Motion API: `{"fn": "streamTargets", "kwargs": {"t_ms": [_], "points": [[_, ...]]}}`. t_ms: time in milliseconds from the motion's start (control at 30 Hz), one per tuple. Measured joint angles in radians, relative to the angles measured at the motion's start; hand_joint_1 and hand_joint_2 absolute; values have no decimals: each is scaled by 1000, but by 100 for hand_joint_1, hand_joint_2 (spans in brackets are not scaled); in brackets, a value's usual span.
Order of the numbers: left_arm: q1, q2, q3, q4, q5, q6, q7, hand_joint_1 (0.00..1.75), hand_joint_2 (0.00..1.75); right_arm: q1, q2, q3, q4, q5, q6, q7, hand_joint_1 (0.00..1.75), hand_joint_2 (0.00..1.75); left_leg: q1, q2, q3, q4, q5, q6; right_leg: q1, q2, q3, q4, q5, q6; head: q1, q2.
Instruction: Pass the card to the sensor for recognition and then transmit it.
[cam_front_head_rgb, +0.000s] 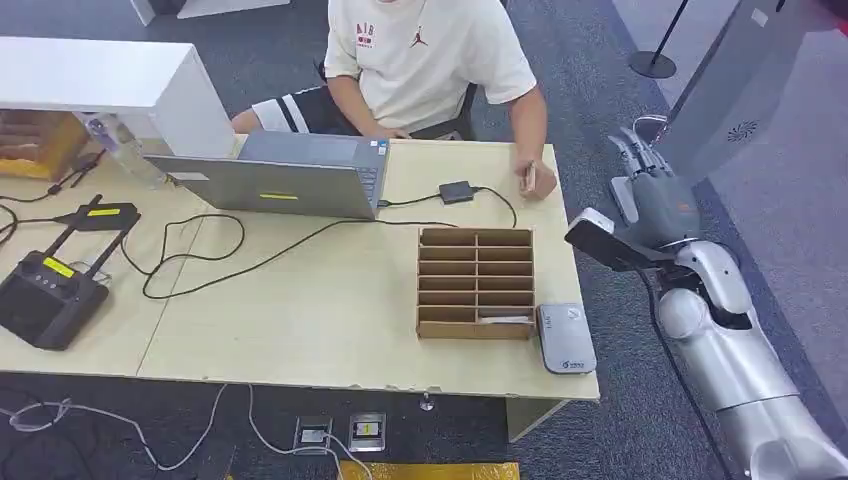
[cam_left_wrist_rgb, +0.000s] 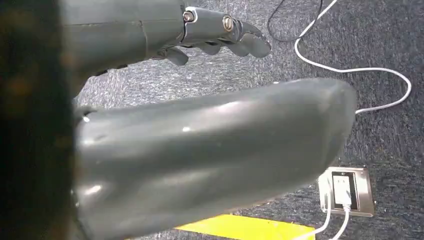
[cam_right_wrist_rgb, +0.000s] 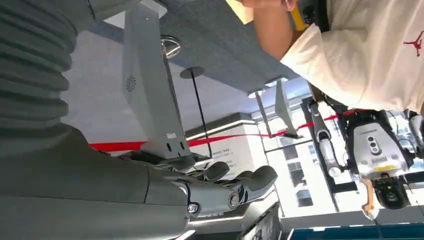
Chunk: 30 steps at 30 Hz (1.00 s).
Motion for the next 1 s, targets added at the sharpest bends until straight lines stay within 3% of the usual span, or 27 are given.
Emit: {"fn": "streamTargets", "kwargs": {"t_ms": [267, 667, 1000], "points": [[2, 0, 0, 0, 2, 0, -4, 0, 0, 1, -6, -2, 0, -13, -30, 27, 0, 175, 0, 0, 0, 0, 0, 0, 0, 0, 0, 0, 0, 0, 0, 0], [7, -3, 0, 0, 10, 1, -4, 0, 0, -6, -92, -91, 0, -83, -84, 32, 0, 175, 0, 0, 0, 0, 0, 0, 0, 0, 0, 0, 0, 0, 0, 0], [7, -3, 0, 0, 10, 2, -4, 0, 0, 8, -119, -129, 0, -84, -92, 35, 0, 175, 0, 1, 0, 0, 0, 0, 0, 1, 0, 0, 0, 0, 0, 0]]}}
